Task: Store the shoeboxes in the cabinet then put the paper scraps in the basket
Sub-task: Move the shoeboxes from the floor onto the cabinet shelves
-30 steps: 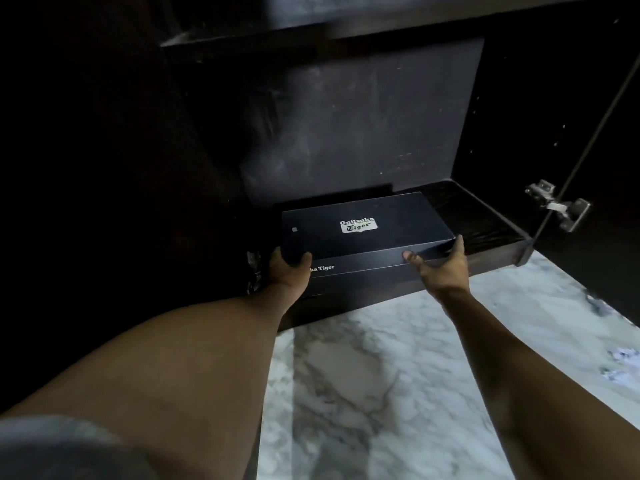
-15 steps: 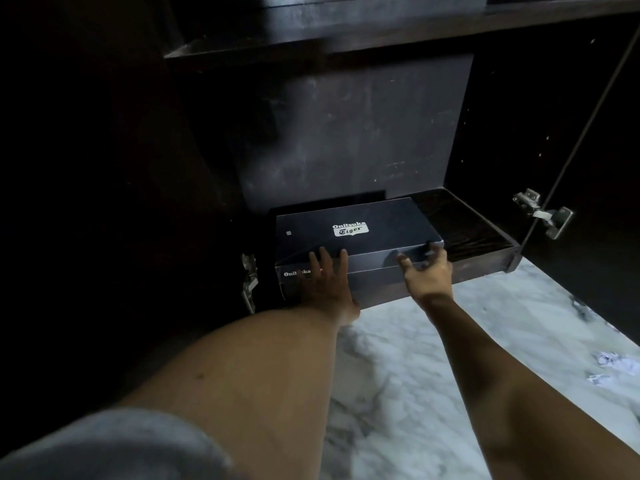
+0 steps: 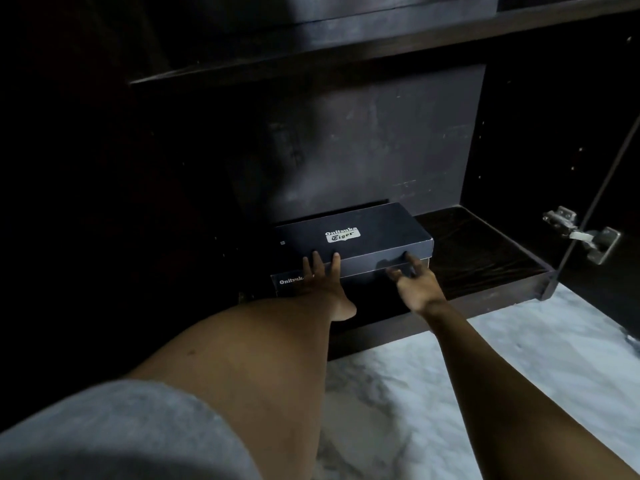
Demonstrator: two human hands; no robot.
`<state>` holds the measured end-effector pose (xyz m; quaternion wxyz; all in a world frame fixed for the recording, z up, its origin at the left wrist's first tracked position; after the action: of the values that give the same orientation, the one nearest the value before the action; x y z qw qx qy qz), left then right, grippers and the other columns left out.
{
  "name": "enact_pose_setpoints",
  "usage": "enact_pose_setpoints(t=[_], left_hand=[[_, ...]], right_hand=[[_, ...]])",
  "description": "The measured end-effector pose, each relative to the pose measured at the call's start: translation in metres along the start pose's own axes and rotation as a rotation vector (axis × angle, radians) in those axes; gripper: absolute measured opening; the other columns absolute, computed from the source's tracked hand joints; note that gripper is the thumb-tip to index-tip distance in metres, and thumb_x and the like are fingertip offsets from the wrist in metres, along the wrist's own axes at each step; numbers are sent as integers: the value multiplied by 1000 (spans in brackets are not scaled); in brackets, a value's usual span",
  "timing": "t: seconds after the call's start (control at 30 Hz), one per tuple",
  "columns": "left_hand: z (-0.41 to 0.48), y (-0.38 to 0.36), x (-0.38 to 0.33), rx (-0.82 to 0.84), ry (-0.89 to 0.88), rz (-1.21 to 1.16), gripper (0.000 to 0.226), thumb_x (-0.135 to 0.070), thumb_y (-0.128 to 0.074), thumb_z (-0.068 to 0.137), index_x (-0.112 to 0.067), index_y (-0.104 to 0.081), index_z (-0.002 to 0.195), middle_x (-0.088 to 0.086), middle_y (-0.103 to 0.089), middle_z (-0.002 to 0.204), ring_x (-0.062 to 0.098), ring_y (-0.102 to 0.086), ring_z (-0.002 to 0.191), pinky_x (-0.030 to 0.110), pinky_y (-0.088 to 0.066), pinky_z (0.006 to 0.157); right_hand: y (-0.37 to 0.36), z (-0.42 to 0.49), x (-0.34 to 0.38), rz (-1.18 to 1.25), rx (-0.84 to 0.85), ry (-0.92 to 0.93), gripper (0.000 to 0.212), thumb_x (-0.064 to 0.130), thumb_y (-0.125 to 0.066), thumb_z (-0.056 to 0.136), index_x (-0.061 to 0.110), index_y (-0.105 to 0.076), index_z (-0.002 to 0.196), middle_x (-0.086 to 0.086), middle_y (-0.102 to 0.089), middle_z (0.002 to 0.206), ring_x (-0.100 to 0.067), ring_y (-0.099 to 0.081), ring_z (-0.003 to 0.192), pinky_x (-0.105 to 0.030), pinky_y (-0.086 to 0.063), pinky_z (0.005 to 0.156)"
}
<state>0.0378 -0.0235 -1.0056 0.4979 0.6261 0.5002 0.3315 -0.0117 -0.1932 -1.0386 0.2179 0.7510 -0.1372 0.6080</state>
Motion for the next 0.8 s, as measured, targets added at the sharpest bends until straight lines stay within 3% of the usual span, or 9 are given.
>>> enact_pose_setpoints(t=[0.07, 0.17, 0.27, 0.5, 0.57, 0.8], left_hand=[[9, 8, 2, 16, 2, -25, 103, -29, -62, 86, -32, 16, 153, 6, 28, 159, 30, 23, 147, 56, -11, 117], [18, 16, 5, 36, -2, -25, 100, -29, -61, 87, -32, 14, 154, 6, 27, 160, 29, 21, 148, 58, -8, 116], [26, 20, 9, 53, -13, 9, 98, -34, -60, 87, -34, 12, 154, 6, 25, 160, 31, 20, 148, 60, -8, 116], [5, 24, -6, 65, -36, 48, 91, -35, -56, 90, -29, 6, 155, 12, 17, 162, 31, 14, 149, 55, -6, 117], [-3, 25, -24, 53, -85, 21, 88, -37, -57, 87, -28, -2, 156, 8, 6, 164, 33, 5, 150, 51, -12, 120], [-55, 36, -106, 45, -348, -90, 67, -38, -54, 90, -22, -30, 152, 9, -32, 157, 32, -36, 140, 38, -37, 111]], right_hand=[[-9, 10, 7, -51, 31, 15, 53, 11, -63, 94, 11, -44, 144, -5, -55, 125, -19, -51, 120, -32, -35, 112], [-20, 20, 18, -116, 67, 38, 54, 11, -61, 95, 11, -42, 146, -14, -50, 141, -30, -47, 130, -37, -32, 114], [-21, 17, 23, -178, 107, 51, 51, 8, -56, 97, 12, -42, 146, -14, -48, 142, -29, -45, 132, -34, -31, 114], [21, -11, 27, -297, 10, 65, 31, 16, -60, 92, 22, -61, 123, -9, -66, 111, -26, -61, 105, -46, -48, 101], [38, -28, 34, -382, -45, 93, 31, 22, -59, 94, 25, -59, 124, -6, -65, 109, -27, -61, 106, -47, -48, 99], [128, -105, 69, -640, -261, 113, 47, 35, -55, 94, 25, -49, 140, -9, -60, 133, -30, -56, 122, -40, -46, 101]])
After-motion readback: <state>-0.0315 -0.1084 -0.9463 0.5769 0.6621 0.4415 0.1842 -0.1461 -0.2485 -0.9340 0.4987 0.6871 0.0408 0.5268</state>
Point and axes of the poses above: each hand's wrist, its own z-axis towards the middle knuckle, its own y-axis out of the back of the hand, x = y × z, the point moved 5 cm from there along z, towards the middle knuckle
